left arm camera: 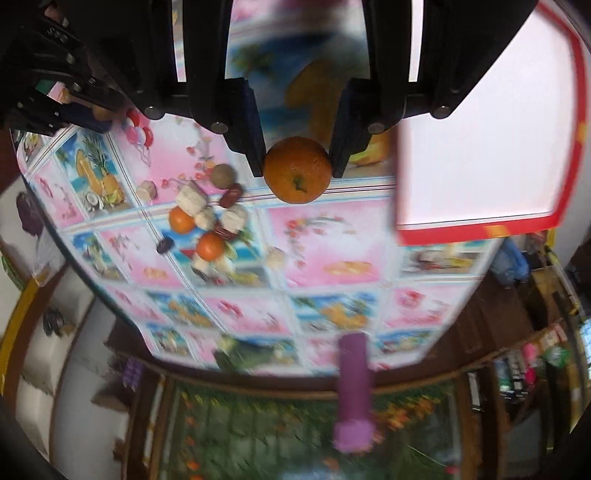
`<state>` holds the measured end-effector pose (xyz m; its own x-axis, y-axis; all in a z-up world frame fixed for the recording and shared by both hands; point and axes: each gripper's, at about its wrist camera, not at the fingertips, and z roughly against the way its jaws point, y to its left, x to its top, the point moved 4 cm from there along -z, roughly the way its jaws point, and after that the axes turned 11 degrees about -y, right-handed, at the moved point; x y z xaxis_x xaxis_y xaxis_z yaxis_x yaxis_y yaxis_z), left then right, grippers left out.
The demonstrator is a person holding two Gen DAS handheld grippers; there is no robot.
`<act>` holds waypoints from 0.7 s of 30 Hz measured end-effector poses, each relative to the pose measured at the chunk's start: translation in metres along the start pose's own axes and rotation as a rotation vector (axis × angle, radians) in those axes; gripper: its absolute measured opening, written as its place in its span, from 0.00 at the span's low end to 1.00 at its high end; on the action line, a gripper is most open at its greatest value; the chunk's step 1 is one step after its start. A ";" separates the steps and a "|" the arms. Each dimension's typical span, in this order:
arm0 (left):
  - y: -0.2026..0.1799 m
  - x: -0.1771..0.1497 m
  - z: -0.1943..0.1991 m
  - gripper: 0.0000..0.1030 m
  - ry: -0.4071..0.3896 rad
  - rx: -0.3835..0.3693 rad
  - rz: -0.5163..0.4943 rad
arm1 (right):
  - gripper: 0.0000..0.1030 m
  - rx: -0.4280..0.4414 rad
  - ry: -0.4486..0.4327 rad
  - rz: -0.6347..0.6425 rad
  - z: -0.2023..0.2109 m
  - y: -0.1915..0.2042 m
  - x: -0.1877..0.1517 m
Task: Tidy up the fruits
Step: 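Carry both fruits over the red-rimmed white tray and open both tools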
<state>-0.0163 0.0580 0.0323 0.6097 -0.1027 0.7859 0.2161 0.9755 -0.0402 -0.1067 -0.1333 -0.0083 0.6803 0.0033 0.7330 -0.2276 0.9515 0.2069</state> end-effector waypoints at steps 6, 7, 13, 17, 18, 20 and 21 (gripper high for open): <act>0.082 -0.013 0.053 0.33 -0.050 0.175 0.080 | 0.28 0.139 -0.024 0.054 -0.012 0.061 0.026; 0.096 -0.018 0.058 0.33 -0.046 0.205 0.092 | 0.28 0.175 -0.031 0.070 -0.017 0.079 0.032; 0.165 -0.054 0.074 0.33 -0.004 0.379 0.152 | 0.28 0.320 -0.033 0.154 -0.038 0.165 0.046; 0.189 -0.076 0.073 0.33 0.039 0.402 0.205 | 0.28 0.373 -0.015 0.201 -0.051 0.207 0.044; 0.192 -0.081 0.074 0.33 0.047 0.402 0.214 | 0.28 0.383 -0.001 0.214 -0.055 0.217 0.043; 0.195 -0.087 0.074 0.34 0.054 0.405 0.220 | 0.28 0.411 0.043 0.230 -0.067 0.237 0.036; 0.198 -0.088 0.074 0.34 0.057 0.404 0.226 | 0.28 0.415 0.063 0.237 -0.073 0.243 0.033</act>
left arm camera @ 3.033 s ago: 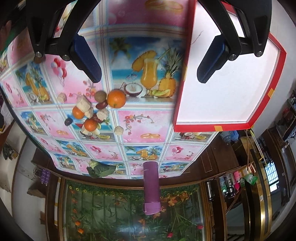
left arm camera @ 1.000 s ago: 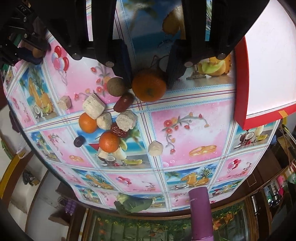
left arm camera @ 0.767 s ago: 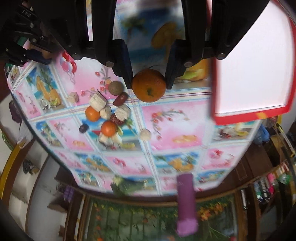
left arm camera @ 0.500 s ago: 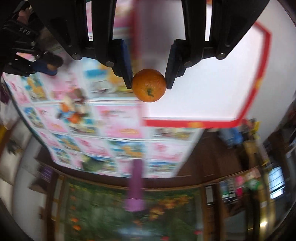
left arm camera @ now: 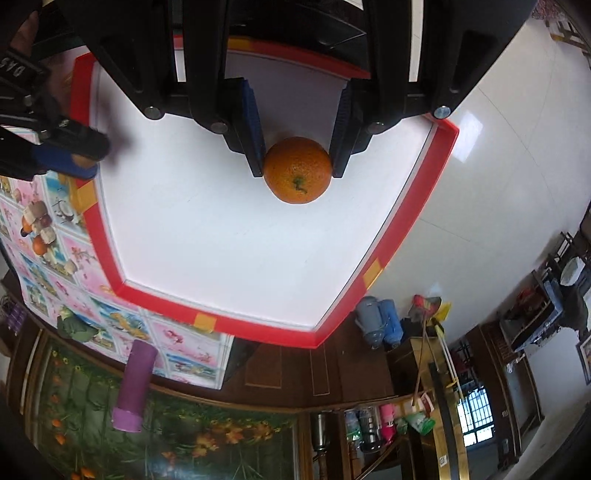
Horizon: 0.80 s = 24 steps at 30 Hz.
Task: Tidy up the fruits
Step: 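Carry both fruits over the red-rimmed white tray and open both tools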
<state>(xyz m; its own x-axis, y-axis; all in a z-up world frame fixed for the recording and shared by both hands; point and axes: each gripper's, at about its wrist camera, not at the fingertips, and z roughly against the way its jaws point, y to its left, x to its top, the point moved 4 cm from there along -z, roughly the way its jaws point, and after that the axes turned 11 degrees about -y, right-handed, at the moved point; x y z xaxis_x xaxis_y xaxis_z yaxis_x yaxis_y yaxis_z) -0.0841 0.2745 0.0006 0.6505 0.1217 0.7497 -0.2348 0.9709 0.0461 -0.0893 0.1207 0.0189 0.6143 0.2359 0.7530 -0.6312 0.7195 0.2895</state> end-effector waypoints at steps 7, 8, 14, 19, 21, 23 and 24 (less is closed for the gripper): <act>0.009 -0.010 -0.003 0.35 0.022 0.016 0.013 | 0.28 0.002 0.097 0.007 -0.033 0.015 -0.015; 0.009 -0.011 -0.002 0.35 0.021 0.018 0.011 | 0.28 -0.004 0.106 0.005 -0.034 0.015 -0.017; 0.008 -0.005 0.012 0.48 -0.018 0.035 0.012 | 0.29 0.022 0.106 -0.016 -0.025 0.011 -0.016; -0.016 0.009 0.030 0.55 -0.072 -0.003 -0.017 | 0.40 0.046 -0.015 -0.085 0.004 -0.007 -0.006; -0.032 0.013 0.035 0.58 -0.085 -0.034 -0.038 | 0.45 0.022 -0.072 -0.120 0.021 -0.023 -0.005; -0.049 0.016 0.039 0.58 -0.092 -0.063 -0.068 | 0.47 -0.006 -0.103 -0.149 0.036 -0.040 -0.006; -0.061 0.017 0.041 0.59 -0.095 -0.080 -0.086 | 0.47 -0.026 -0.117 -0.165 0.045 -0.050 -0.009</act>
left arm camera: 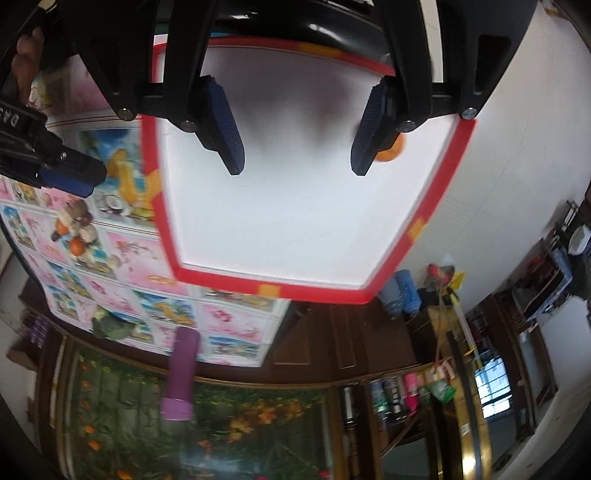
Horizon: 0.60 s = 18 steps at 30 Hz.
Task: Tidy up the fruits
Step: 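Carry both fruits over the red-rimmed white tray and open both tools, then move both open tools back to the fruit pile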
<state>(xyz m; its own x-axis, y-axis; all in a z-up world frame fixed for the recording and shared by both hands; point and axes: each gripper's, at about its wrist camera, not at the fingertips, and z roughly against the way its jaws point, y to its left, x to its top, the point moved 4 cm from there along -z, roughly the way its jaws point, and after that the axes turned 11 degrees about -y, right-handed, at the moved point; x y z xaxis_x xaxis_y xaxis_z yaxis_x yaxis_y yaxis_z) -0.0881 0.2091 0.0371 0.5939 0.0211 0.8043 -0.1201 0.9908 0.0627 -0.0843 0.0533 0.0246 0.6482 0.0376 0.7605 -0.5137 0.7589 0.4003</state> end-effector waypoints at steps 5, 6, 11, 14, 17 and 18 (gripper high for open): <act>-0.049 0.006 -0.003 0.61 0.009 -0.094 -0.056 | 0.47 -0.120 -0.049 -0.053 0.037 -0.058 -0.003; -0.059 0.006 -0.005 0.62 0.017 -0.111 -0.068 | 0.47 -0.148 -0.058 -0.059 0.045 -0.069 -0.003; -0.106 0.004 -0.012 0.62 0.049 -0.196 -0.130 | 0.47 -0.290 -0.093 -0.113 0.083 -0.128 -0.009; -0.130 0.000 -0.016 0.62 0.071 -0.231 -0.159 | 0.47 -0.372 -0.087 -0.143 0.093 -0.163 -0.007; -0.148 -0.003 -0.022 0.62 0.101 -0.268 -0.163 | 0.47 -0.407 -0.076 -0.159 0.094 -0.183 -0.005; -0.154 -0.003 -0.024 0.62 0.108 -0.272 -0.164 | 0.47 -0.420 -0.069 -0.150 0.093 -0.186 -0.004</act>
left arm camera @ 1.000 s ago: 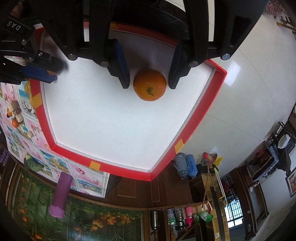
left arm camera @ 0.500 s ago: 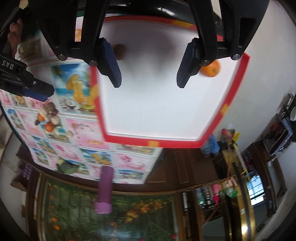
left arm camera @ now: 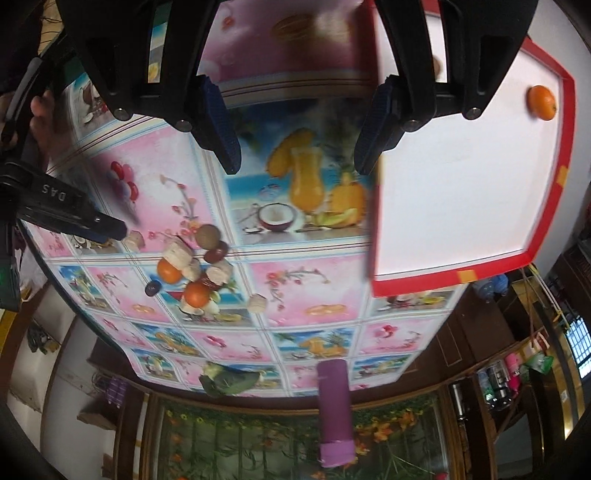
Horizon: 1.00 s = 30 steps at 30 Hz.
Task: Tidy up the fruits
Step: 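Move both open tools back to the fruit pile, then grasp a brown round fruit with the left tool while the right tool grasps a beige chunk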
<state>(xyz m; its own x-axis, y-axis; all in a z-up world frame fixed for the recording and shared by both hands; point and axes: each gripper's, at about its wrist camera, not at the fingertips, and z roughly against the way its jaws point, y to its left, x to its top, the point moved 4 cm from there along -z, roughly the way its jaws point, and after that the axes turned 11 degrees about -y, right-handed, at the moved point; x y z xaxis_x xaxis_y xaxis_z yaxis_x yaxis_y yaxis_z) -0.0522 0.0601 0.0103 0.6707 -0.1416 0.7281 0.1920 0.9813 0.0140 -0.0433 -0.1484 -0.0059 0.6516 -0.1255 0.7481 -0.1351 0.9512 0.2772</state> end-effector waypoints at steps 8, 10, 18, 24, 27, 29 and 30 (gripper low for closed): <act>-0.014 0.005 -0.029 0.62 0.049 -0.017 0.032 | 0.44 -0.044 0.024 0.080 -0.028 -0.001 0.002; -0.018 0.006 -0.036 0.62 0.060 -0.027 0.041 | 0.39 -0.060 0.017 0.103 -0.031 -0.002 0.003; -0.047 0.019 -0.057 0.62 0.077 -0.075 0.042 | 0.25 -0.063 0.009 0.069 -0.028 -0.011 0.005; -0.057 0.022 -0.075 0.53 0.101 -0.074 0.043 | 0.25 -0.066 -0.006 0.045 -0.024 -0.013 0.006; -0.058 0.025 -0.078 0.47 0.086 -0.071 0.037 | 0.25 -0.054 -0.011 0.009 -0.022 -0.018 0.009; -0.059 0.026 -0.080 0.46 0.082 -0.066 0.034 | 0.25 -0.046 -0.008 -0.003 -0.022 -0.019 0.009; -0.059 0.027 -0.080 0.44 0.079 -0.070 0.037 | 0.25 -0.046 -0.009 -0.003 -0.021 -0.019 0.009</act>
<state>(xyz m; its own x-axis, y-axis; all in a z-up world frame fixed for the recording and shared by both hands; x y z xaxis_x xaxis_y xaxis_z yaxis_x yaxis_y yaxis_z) 0.0119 -0.0123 -0.0254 0.7319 -0.1181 0.6711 0.2138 0.9749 -0.0616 -0.0188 -0.1612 -0.0172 0.6454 -0.1308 0.7525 -0.0987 0.9627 0.2520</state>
